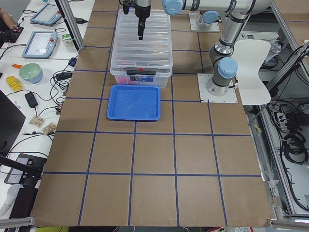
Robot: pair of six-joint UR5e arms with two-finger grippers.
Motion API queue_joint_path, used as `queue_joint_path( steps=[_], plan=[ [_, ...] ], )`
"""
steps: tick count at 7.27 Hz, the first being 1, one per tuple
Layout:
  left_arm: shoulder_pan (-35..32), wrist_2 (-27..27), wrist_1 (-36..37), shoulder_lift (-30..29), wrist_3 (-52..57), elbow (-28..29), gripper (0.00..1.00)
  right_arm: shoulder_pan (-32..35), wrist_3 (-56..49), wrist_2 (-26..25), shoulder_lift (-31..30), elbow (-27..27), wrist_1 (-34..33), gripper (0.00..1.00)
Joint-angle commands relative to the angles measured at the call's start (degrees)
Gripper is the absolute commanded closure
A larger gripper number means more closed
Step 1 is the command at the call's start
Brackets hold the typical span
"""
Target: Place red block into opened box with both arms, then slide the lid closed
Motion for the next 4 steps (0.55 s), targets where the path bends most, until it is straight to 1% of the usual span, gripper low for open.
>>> queue_joint_path(
  steps=[1, 2, 3, 4],
  plan=[
    [0.02, 0.09, -0.07, 0.67, 0.14, -0.36, 0.0, -0.05, -0.37, -0.9, -0.7, -4.0, 0.83, 0.0],
    [0.02, 0.09, -0.07, 0.59, 0.14, -0.36, 0.0, -0.05, -0.2, -0.91, -2.36, -6.72, 5.72, 0.0],
    [0.02, 0.52, -0.07, 0.41, -0.04, -0.01, 0.0, 0.04, 0.41, -0.91, -4.81, -8.32, 9.51, 0.0],
    [0.02, 1.75, -0.07, 0.24, -0.12, 0.08, 0.0, 0.22, 1.64, -0.82, -8.32, -8.42, 12.07, 0.0]
  ],
)
